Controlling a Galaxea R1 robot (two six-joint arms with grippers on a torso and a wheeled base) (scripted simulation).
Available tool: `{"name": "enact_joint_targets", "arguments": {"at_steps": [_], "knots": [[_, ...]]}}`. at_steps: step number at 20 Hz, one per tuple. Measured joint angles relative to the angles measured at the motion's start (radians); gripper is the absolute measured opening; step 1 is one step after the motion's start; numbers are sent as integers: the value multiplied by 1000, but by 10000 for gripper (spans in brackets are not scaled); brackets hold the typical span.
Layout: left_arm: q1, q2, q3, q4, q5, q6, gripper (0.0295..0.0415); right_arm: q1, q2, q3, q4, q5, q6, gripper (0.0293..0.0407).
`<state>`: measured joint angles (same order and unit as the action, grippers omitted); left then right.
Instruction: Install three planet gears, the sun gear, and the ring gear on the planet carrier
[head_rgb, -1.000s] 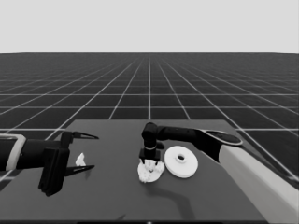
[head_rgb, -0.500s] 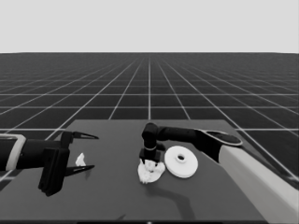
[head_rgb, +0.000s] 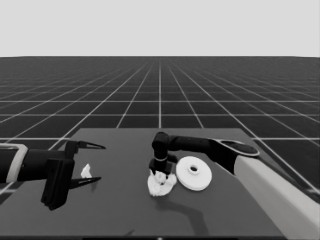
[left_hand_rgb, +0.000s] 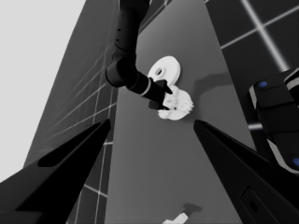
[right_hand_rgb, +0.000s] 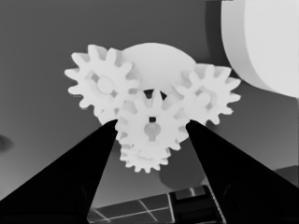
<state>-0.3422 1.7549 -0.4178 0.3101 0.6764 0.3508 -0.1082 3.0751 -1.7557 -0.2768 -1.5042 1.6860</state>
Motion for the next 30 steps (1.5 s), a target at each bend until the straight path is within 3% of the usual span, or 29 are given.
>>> {"name": "enact_joint_targets", "arguments": {"at_steps": [30], "knots": [[0,0,0,0,0,0,385,0,0,0,0,0,314,309]]}}
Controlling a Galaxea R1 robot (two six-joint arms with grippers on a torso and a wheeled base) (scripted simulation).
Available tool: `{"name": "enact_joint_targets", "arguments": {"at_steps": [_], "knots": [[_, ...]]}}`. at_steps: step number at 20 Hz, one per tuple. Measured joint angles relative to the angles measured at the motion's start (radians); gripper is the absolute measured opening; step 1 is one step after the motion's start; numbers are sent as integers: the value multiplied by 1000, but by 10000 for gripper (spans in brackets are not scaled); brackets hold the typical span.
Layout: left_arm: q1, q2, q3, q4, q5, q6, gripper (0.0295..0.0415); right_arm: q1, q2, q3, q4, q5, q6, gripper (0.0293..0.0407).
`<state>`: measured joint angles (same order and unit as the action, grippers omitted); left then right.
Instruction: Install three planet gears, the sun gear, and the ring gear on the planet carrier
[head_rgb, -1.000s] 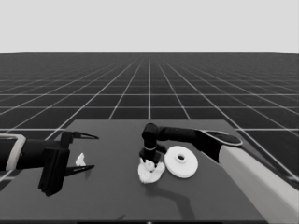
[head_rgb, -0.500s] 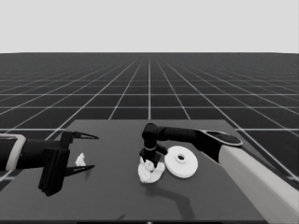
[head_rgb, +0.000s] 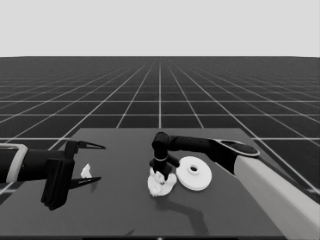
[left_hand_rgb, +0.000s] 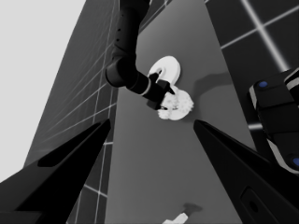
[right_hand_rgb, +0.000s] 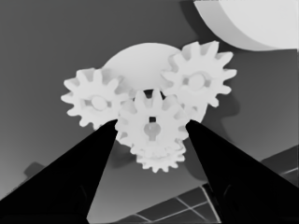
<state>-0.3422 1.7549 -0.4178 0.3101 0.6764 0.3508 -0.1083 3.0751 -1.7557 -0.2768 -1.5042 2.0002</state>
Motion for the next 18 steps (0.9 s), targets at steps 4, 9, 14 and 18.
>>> {"name": "enact_joint_targets", "arguments": {"at_steps": [4,9,14,18], "knots": [[0,0,0,0,0,0,385,0,0,0,0,0,42,309],[0,0,0,0,0,0,385,0,0,0,0,0,94,309],[0,0,0,0,0,0,385,0,0,0,0,0,147,309],[0,0,0,0,0,0,385,0,0,0,0,0,188,309]]}}
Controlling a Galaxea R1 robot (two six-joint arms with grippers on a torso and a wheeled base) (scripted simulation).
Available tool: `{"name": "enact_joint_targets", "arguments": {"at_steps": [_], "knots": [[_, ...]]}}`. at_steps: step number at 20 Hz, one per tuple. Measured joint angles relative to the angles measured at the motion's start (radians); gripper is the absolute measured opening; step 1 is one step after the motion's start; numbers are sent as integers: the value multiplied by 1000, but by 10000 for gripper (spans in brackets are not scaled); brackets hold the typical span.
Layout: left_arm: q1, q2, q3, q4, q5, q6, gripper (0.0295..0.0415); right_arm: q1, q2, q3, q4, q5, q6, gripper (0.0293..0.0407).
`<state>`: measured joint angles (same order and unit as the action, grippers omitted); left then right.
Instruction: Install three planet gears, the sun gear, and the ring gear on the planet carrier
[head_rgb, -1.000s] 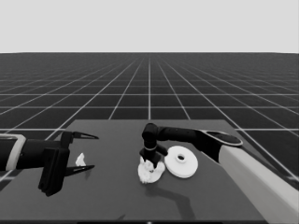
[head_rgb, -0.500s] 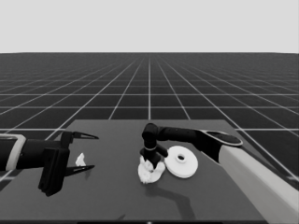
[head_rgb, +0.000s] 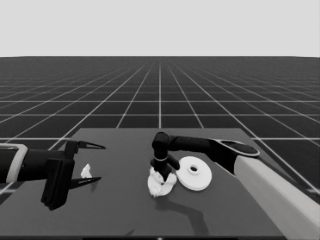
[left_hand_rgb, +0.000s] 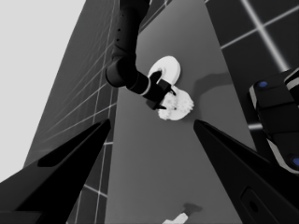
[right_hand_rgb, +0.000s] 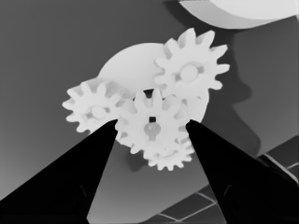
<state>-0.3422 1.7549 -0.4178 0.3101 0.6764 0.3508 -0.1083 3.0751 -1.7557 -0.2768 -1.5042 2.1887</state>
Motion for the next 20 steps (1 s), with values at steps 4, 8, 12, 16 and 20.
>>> {"name": "enact_joint_targets", "arguments": {"at_steps": [4,8,12,16,20], "knots": [[0,0,0,0,0,0,385,0,0,0,0,0,42,309],[0,0,0,0,0,0,385,0,0,0,0,0,84,309],[0,0,0,0,0,0,385,0,0,0,0,0,126,309],[0,0,0,0,0,0,385,0,0,0,0,0,168,309],[0,0,0,0,0,0,385,0,0,0,0,0,190,380]]}}
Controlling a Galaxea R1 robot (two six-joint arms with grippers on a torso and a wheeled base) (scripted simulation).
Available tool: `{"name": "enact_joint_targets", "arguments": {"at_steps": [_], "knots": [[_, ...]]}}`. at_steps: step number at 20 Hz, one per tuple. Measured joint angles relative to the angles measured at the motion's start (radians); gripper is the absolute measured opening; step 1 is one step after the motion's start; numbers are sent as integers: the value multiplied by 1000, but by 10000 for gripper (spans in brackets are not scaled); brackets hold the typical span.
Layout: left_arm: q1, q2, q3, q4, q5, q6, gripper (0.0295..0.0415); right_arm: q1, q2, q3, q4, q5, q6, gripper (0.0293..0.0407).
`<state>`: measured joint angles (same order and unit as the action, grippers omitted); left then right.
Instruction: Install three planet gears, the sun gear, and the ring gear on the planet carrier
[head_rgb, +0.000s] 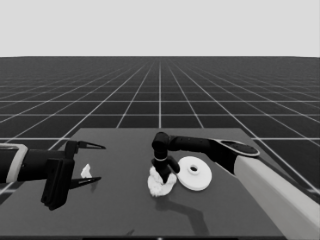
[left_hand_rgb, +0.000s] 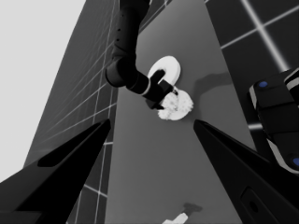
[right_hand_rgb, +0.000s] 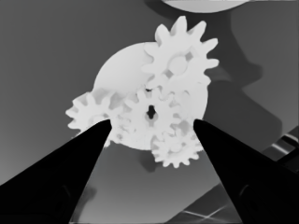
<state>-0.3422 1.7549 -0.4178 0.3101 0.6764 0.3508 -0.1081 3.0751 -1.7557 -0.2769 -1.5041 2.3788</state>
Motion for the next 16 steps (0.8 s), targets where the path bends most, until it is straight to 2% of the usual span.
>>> {"name": "enact_joint_targets", "arguments": {"at_steps": [2,7,8,9,10,12,16], "knots": [[0,0,0,0,0,0,385,0,0,0,0,0,2,384],[0,0,0,0,0,0,385,0,0,0,0,0,3,385],[0,0,0,0,0,0,385,102,-28,105,118,-58,-354,393],[0,0,0,0,0,0,385,209,-31,132,199,-76,-590,391],[0,0,0,0,0,0,385,271,-28,128,250,-78,-743,388],[0,0,0,0,0,0,385,326,-24,112,300,-77,-897,385],[0,0,0,0,0,0,385,348,-22,99,323,-77,-973,385]]}}
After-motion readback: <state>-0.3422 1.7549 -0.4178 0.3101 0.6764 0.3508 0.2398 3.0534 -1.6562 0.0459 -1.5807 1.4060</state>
